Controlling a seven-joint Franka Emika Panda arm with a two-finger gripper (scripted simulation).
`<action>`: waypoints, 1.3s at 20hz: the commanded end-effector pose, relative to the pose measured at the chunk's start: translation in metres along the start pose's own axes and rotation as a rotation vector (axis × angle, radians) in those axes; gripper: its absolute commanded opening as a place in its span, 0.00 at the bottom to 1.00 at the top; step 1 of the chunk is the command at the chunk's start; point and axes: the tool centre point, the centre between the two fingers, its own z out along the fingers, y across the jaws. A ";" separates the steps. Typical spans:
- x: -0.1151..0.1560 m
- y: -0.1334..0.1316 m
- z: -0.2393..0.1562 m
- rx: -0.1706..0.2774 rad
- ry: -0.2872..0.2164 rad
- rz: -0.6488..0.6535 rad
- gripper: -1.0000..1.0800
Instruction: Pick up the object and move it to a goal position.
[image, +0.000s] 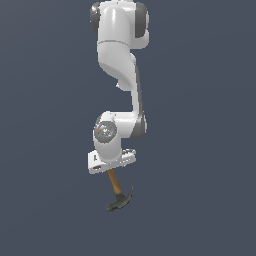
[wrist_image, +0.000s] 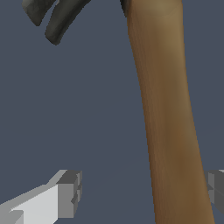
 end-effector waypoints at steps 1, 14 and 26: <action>0.001 -0.001 0.002 0.001 -0.001 -0.001 0.96; 0.000 0.002 0.000 -0.001 0.000 0.002 0.00; -0.017 -0.018 -0.014 -0.001 0.000 0.002 0.00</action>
